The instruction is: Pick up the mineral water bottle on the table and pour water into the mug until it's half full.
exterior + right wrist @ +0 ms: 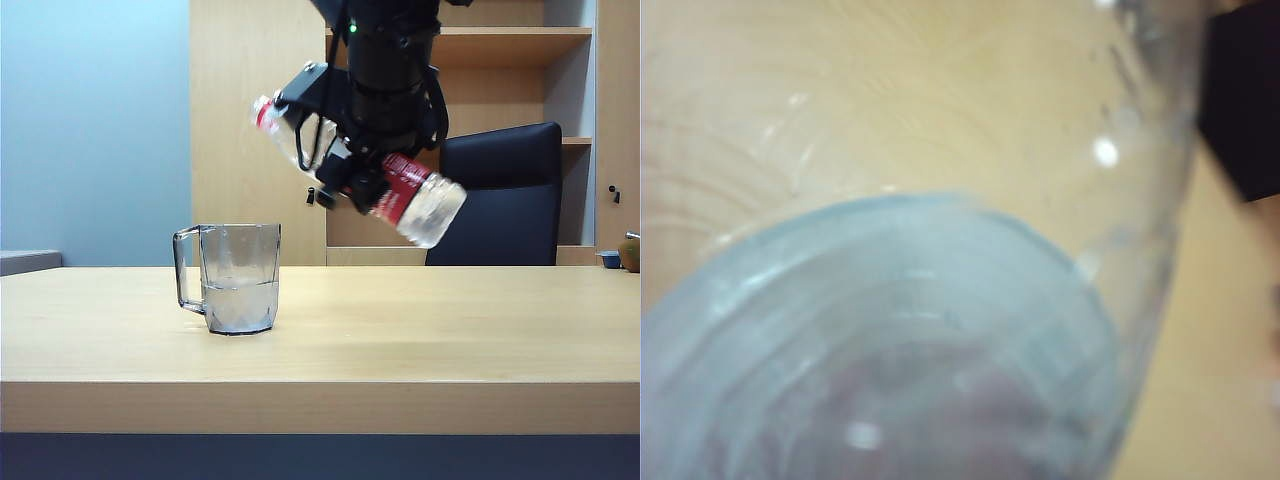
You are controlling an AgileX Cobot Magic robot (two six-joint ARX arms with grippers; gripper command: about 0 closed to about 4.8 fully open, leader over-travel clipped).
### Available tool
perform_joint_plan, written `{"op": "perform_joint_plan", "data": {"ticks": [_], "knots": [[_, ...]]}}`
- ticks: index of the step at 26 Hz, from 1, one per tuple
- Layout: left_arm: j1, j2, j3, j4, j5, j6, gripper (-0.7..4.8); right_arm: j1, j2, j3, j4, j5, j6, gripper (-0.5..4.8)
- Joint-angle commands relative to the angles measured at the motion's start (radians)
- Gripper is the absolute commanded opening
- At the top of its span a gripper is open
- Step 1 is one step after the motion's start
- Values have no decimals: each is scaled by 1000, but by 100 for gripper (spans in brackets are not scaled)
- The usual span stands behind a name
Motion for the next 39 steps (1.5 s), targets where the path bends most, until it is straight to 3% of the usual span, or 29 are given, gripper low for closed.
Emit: {"op": "perform_joint_plan", "data": {"ticks": [1,9,15,22,27,35,37,39], "knots": [[0,0,5,7,4,4,-5,-26,-33,-56,123,-127,214,278],[0,0,5,6,4,4,-5,-100,-116,-399,669,-345,371,275],[0,0,5,6,4,4,-5,-154,-115,-562,1033,-364,417,274],[0,0,5,6,4,4,-5,-240,-27,-616,1186,-433,422,274],[0,0,5,7,4,4,-5,-246,69,-615,1320,-452,414,274],[0,0,5,7,4,4,-5,-246,174,-615,1382,-452,415,279],[0,0,5,7,4,4,-5,-246,181,-615,1382,-452,415,328],[0,0,5,8,4,5,-5,-246,182,-615,1378,-453,415,415]]}}
